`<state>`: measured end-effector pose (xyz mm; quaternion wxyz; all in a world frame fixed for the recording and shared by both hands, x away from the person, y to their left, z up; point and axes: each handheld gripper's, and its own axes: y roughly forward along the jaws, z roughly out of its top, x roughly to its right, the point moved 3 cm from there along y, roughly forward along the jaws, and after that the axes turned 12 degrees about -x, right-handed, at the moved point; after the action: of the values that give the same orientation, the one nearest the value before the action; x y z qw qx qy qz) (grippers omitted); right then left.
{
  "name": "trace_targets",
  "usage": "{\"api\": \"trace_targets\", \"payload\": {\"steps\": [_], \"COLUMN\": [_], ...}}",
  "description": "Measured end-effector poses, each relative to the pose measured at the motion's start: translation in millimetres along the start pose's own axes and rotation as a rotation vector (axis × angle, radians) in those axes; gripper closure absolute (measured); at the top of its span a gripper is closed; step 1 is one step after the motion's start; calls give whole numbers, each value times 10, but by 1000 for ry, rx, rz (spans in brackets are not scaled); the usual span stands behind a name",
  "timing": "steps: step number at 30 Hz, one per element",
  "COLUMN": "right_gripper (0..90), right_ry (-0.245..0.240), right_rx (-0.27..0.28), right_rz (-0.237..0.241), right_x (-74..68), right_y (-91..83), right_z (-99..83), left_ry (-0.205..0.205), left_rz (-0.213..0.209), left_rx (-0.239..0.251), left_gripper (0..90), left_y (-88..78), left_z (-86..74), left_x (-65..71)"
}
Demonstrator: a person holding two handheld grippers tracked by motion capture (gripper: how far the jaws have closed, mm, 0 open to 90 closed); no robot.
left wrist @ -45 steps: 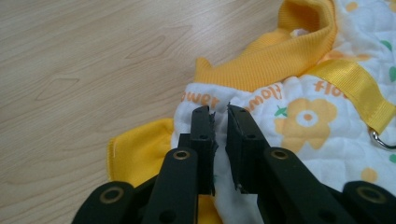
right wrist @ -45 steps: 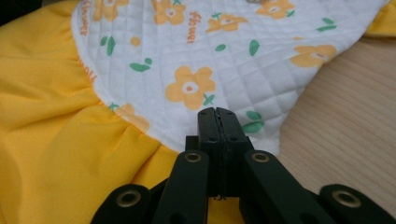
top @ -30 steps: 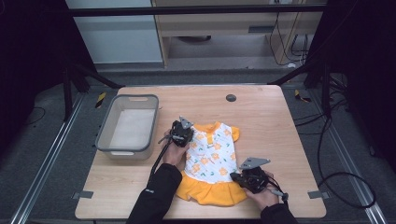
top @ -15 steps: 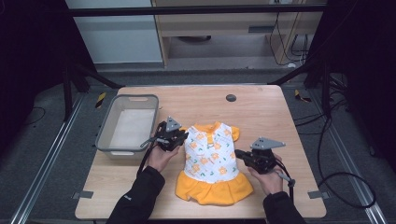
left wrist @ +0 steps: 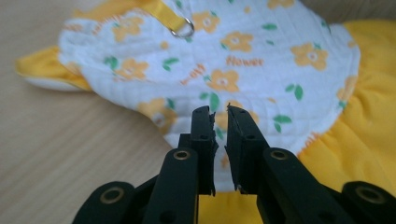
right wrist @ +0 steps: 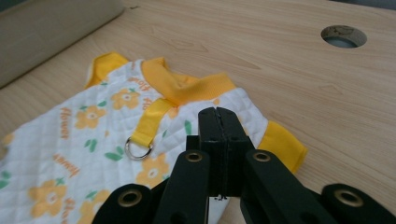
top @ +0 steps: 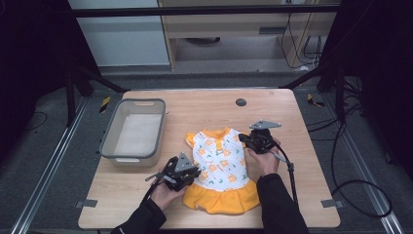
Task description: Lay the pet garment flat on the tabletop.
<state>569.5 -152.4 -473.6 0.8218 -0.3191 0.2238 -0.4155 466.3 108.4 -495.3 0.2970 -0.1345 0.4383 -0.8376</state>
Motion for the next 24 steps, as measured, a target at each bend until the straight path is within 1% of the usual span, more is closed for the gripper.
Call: {"api": "trace_targets", "payload": {"steps": [1,2,3,4,5,6,8,9,10,11,12,13,14,16,17,18,19,20,23,24], "right_gripper": [900,900,900,900,900,900,900,900,900,900,900,900,900,900,900,900,900,900,900,900], "right_ry": [0,7,7,8,8,5,2,2,-3,-3,-1,-1,-15,-10,-12,-12,8,7,0,-5], "right_rx": [0,-11,-11,-20,-20,-28,-37,-37,-59,-59,-69,-69,-87,-91,-110,-110,-97,-95,-96,-94], "right_rz": [0,-8,-8,-15,-15,-14,-18,-18,-36,-36,-45,-45,-74,-82,-118,-118,-112,-119,-130,-130], "right_x": [0,17,17,18,18,19,23,23,29,29,30,30,37,43,81,81,106,105,94,79], "right_y": [0,128,128,244,244,343,426,426,489,489,529,529,552,556,562,562,567,569,569,556], "right_z": [0,6,6,-3,-3,-25,-54,-54,-79,-79,-94,-94,-110,-114,-124,-124,-133,-134,-132,-133], "left_ry": [0,12,12,30,30,30,34,34,34,34,53,53,59,65,75,75,72,72,72,83], "left_rz": [0,-11,-11,-7,-7,-13,-18,-18,-18,-18,-22,-22,-34,-41,-54,-54,-66,-68,-60,-39], "left_rx": [0,-28,-28,-50,-50,-53,-52,-52,-57,-57,-62,-62,-70,-70,-69,-69,-60,-55,-53,-51], "left_gripper": [807,807,807,807,807,808,808,808,809,817,824,837,843,849,854,854,854,854,853,832], "left_y": [0,64,64,99,99,105,102,102,108,108,105,105,88,80,60,60,48,44,37,21], "left_z": [0,-53,-53,-100,-100,-118,-142,-142,-153,-153,-165,-165,-181,-196,-228,-228,-256,-263,-268,-272], "left_x": [0,37,37,57,57,64,84,84,98,98,119,119,146,157,162,162,156,155,162,175]}}
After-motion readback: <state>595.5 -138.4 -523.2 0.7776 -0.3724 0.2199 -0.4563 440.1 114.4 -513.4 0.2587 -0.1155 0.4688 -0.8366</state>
